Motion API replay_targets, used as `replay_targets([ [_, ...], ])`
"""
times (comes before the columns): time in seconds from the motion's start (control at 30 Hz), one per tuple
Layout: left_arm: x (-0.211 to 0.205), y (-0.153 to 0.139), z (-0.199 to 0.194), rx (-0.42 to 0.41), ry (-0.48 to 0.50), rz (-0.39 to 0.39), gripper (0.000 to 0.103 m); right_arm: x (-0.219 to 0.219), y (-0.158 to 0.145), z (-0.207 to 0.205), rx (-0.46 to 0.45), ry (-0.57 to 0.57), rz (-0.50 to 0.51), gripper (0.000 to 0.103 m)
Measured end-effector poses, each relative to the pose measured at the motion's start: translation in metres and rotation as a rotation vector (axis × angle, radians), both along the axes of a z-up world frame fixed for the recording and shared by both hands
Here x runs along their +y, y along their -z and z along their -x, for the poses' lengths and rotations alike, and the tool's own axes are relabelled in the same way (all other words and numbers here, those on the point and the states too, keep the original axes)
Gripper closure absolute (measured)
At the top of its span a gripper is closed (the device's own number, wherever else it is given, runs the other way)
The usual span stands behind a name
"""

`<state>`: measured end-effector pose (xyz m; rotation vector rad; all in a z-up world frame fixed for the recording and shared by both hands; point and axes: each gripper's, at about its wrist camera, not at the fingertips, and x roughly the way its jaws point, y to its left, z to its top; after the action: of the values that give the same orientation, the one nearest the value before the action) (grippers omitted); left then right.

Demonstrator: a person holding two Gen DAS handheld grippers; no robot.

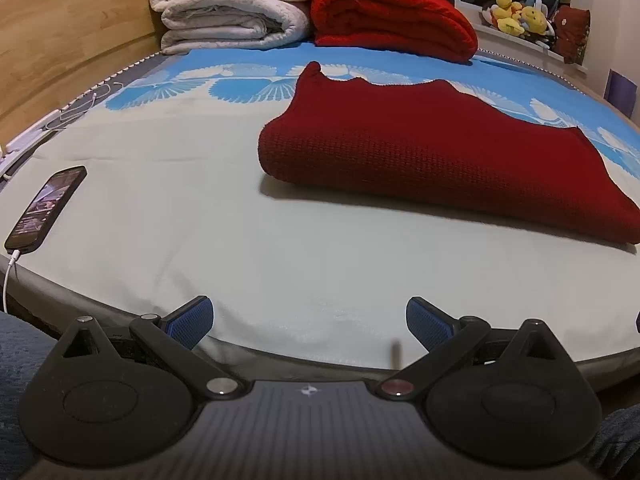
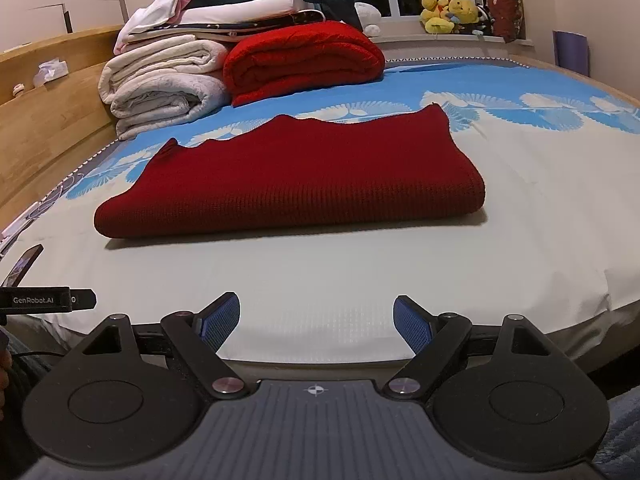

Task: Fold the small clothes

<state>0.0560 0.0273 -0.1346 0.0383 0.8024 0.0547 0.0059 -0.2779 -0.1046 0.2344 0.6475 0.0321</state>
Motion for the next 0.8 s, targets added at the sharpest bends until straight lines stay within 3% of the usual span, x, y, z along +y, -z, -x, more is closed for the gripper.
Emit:
replay_targets([
  [0.8, -0.011, 0.006, -0.029, 0.052, 0.018, 0.047, 0.000, -0.006, 0.001, -0.017, 0.012, 0.072, -0.079, 0.018],
])
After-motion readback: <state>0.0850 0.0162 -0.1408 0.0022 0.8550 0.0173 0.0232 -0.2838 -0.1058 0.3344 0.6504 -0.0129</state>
